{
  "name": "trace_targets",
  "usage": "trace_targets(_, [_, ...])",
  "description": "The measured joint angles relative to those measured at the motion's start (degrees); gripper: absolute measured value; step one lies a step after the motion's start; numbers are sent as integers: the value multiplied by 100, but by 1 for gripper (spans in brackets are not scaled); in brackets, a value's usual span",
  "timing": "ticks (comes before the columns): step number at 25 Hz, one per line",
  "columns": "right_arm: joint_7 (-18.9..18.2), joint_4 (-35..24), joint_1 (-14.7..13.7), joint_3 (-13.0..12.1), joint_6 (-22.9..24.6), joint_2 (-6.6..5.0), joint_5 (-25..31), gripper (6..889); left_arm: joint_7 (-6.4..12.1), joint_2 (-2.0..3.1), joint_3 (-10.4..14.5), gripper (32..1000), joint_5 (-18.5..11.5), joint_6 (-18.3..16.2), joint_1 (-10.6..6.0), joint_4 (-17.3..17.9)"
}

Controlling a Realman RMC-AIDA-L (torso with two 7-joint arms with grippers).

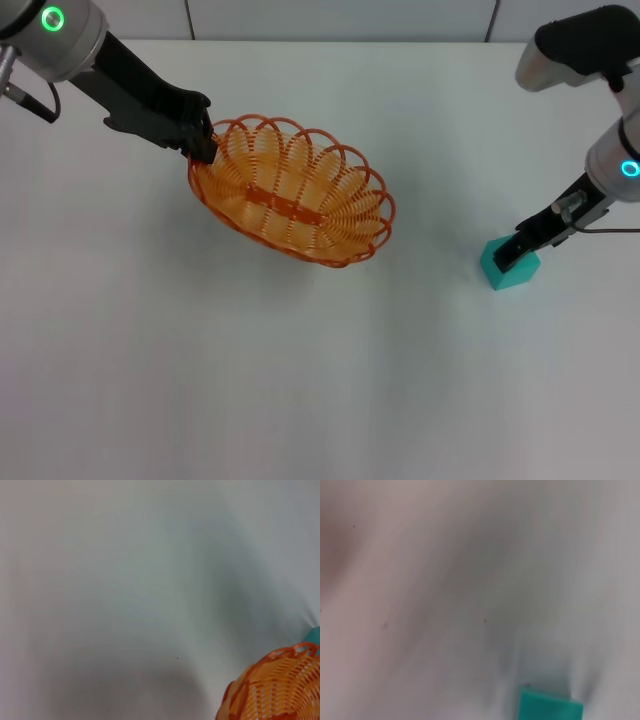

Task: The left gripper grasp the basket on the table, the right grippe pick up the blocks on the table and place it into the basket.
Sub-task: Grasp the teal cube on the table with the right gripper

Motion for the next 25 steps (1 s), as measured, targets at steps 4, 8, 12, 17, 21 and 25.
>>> trace_targets(4, [-26,173,44,0,-206,0,22,753,12,0,0,94,-1,-1,-4,-18])
trace_targets(8, [-68,331,106,0,-342,0,36,751,21,0,0,94,-15,2,-10,-108])
trace_targets(12, [-73,439,141,0,-447,0,48,750,31,0,0,94,-17,6,-12,-127])
trace_targets(17, [-75,472,147,0,-522,10,52,747,35,0,0,94,-19,24,-12,-132])
trace_targets(21, [-75,632,207,0,-616,15,53,746,35,0,0,94,-19,45,-6,-132])
trace_targets(25, [-79,804,265,0,-697,18,53,744,39,0,0,94,-19,55,-4,-132])
